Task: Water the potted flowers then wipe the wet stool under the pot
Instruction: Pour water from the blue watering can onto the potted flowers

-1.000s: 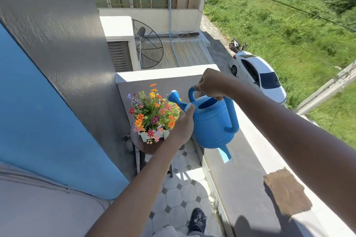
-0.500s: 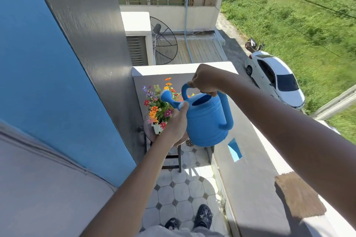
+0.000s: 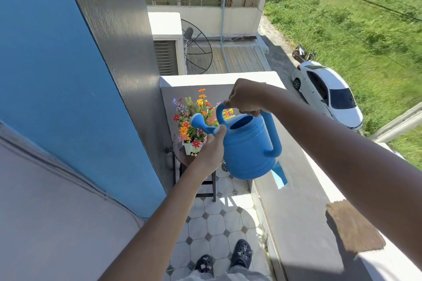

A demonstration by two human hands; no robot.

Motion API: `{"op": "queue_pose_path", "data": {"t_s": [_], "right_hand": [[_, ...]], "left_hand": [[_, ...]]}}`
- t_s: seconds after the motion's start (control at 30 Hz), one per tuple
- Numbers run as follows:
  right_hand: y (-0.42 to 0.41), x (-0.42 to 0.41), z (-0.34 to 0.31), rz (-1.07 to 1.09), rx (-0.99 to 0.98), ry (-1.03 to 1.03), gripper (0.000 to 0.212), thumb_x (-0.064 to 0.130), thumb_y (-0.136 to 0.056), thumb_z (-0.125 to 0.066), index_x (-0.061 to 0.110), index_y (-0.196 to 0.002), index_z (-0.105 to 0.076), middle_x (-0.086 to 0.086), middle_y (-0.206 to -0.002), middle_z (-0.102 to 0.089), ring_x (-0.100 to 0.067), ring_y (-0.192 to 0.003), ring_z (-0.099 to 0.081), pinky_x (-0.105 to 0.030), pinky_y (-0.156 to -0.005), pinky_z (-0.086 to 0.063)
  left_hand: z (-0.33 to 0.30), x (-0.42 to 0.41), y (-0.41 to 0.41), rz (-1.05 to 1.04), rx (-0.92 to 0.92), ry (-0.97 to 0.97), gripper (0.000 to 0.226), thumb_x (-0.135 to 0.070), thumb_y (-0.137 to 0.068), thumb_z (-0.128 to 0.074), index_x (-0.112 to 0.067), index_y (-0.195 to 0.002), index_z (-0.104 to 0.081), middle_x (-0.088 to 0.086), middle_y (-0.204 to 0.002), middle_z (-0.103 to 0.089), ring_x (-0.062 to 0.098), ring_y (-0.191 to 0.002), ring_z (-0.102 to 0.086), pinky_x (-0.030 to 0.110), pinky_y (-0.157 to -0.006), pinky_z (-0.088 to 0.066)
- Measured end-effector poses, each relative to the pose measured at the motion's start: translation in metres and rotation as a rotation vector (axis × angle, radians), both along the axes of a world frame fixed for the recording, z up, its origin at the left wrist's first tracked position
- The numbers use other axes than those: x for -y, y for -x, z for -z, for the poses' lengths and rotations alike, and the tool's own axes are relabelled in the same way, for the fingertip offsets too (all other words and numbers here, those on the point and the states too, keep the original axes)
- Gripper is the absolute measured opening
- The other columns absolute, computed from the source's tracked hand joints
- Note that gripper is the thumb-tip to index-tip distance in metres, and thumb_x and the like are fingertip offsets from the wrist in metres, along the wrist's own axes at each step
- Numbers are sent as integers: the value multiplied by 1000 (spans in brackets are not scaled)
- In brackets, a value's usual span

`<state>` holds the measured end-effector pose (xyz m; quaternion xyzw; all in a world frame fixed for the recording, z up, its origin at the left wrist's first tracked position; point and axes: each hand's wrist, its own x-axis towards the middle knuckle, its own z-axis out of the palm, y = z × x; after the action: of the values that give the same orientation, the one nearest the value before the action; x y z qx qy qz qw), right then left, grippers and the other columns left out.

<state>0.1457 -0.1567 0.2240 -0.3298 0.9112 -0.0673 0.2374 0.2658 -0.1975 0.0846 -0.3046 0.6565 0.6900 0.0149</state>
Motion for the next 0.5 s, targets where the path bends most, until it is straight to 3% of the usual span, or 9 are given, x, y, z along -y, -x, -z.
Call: {"op": "queue_pose_path", "data": {"t_s": [0.13,0.27,0.37,0.5], "right_hand": [[2,-8,-1,9,-25,-7,33,32,-99,-56,0,-92,-56,-14,-66,-64,-24,-49,-57,-25,-51,-45],[9,-18,-3,29,-31,-14,33,32,-99,-56,2,-85,-53,-16,-63,-62,-25,-45,-54,-26,-52,-44],[15,-25,-7,47,-23,-17,33,30,-99,-58,-1,-88,-56,-14,-59,-59,-24,-42,-51,-27,-51,-42],[22,-35,-11,68,-1,-24,34,27,-99,-58,1,-76,-55,-10,-53,-51,-21,-37,-43,-27,-49,-37]], "left_hand": [[4,-7,3,23,0,-33,112,-102,-53,-27,-30,-138,-41,3,-124,-60,20,-114,-60,54,-101,-47],[11,-17,10,53,0,-31,107,-102,-58,-27,-30,-136,-42,7,-125,-59,23,-116,-58,55,-103,-44],[1,-25,14,83,-20,-47,111,-102,-57,-24,-31,-142,-35,3,-133,-55,20,-121,-55,53,-106,-42],[-1,-34,25,115,-39,-36,106,-99,-62,-21,-32,-144,-35,-2,-133,-55,16,-121,-53,53,-104,-43]]}}
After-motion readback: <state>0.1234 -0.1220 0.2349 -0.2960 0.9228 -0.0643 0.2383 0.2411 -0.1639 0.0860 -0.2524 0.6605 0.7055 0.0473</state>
